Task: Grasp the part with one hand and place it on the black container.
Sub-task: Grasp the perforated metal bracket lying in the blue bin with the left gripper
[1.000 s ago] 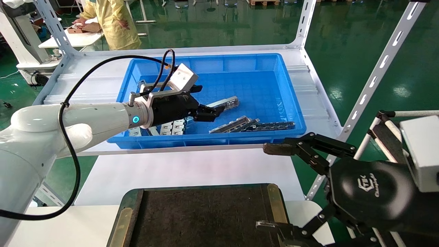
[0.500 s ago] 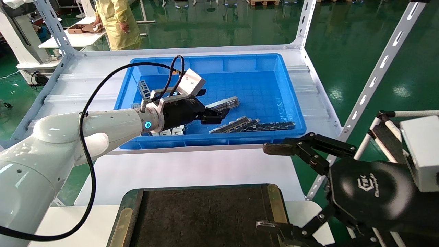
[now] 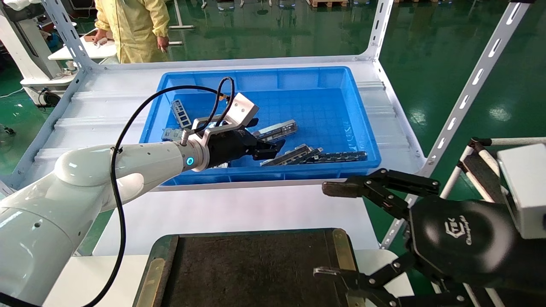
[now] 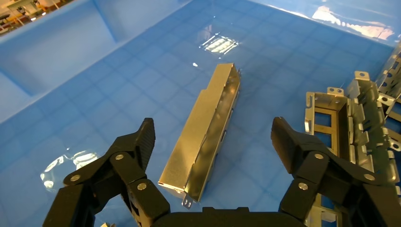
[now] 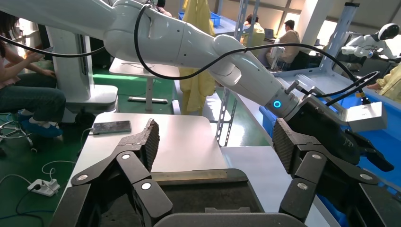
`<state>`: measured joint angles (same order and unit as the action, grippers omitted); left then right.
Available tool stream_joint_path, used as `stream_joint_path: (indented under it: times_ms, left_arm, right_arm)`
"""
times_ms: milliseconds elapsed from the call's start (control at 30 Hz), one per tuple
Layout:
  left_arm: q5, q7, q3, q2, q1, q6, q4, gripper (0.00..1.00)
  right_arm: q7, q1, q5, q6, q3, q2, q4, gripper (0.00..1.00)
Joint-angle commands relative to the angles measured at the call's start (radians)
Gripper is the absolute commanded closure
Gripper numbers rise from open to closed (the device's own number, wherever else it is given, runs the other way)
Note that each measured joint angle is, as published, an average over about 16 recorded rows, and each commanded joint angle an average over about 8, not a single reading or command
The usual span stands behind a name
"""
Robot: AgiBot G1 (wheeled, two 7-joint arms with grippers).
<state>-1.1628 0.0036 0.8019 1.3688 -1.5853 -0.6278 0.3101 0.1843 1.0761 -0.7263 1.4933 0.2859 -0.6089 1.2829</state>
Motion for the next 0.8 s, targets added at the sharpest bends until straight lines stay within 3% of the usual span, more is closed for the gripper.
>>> stream_joint_path:
  times_ms: [33,800]
  left_arm:
    - [0.01,-0.011,0.02,0.0,0.002,0.011,0.005,1.0]
    - [0.13,-0.059,0.177,-0.003,0.0,0.092,0.017,1.0]
  right_arm:
    - [0.0,0.0,0.0,0.0,0.0,0.0,0.0,1.0]
    - [-0.001,0.0,0.001,-0.001,0.002,0.001,0.0,1.0]
